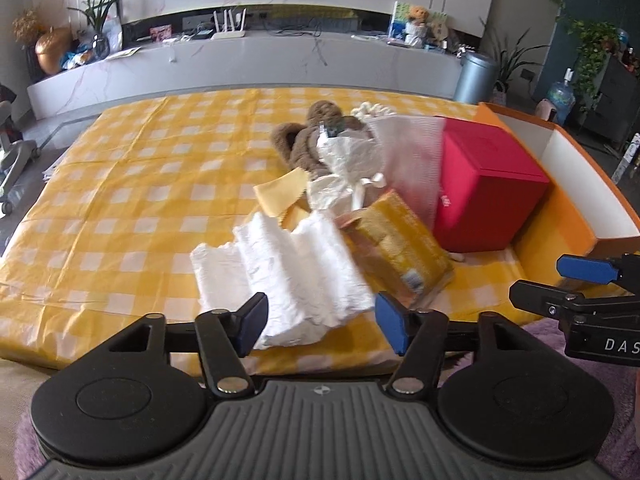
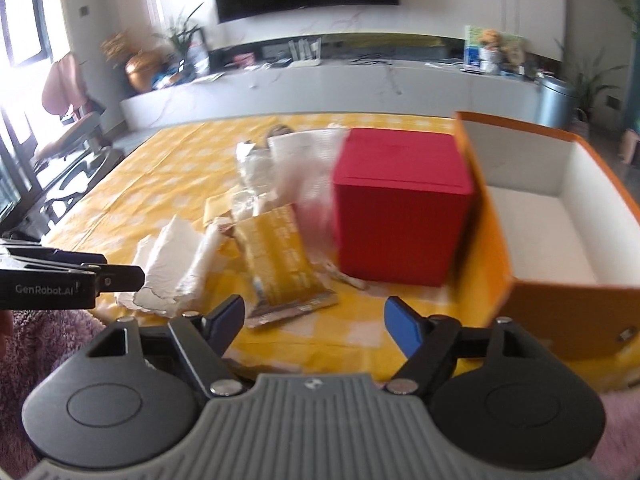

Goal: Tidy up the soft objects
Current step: 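Grasp the white cloth with the left tool while the right tool grasps the yellow snack bag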

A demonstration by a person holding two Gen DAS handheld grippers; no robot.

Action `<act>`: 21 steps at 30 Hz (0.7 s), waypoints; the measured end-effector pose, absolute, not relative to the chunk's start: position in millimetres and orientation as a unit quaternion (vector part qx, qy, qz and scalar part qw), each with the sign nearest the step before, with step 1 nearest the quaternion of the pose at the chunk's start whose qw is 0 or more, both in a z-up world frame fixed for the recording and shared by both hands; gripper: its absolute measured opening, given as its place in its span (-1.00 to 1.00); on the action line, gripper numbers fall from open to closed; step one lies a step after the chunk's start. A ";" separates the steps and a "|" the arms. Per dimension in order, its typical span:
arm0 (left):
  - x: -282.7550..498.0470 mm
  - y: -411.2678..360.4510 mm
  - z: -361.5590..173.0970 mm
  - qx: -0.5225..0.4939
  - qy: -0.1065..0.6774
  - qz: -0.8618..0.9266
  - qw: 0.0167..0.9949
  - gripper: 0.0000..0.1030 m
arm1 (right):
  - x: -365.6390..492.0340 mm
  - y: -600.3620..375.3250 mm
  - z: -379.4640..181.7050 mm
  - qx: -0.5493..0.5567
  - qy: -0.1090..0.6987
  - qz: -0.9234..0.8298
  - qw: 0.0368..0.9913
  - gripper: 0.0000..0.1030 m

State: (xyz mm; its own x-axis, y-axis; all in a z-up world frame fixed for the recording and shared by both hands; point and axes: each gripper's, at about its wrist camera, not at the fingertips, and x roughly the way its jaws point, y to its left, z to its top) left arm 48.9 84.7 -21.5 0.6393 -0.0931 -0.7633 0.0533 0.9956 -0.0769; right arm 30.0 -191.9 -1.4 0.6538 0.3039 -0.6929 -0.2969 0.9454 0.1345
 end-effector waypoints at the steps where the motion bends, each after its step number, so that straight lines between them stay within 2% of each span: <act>1: 52.6 88.6 -22.7 -0.030 0.429 -0.039 0.902 0.58 | 34.8 -186.6 -2.3 -0.002 0.384 0.169 0.908 0.47; 4: 64.9 98.0 -27.9 -0.057 0.443 -0.036 0.894 0.68 | 49.3 -171.6 -6.9 -0.019 0.392 0.183 0.902 0.35; 13: 99.7 106.2 -49.9 -0.121 0.466 -0.027 0.876 0.75 | 92.5 -139.6 -33.3 -0.051 0.415 0.210 0.884 0.35; 21: 116.8 93.4 -74.7 -0.095 0.488 -0.010 0.868 0.79 | 107.8 -130.8 -56.0 -0.055 0.412 0.225 0.881 0.31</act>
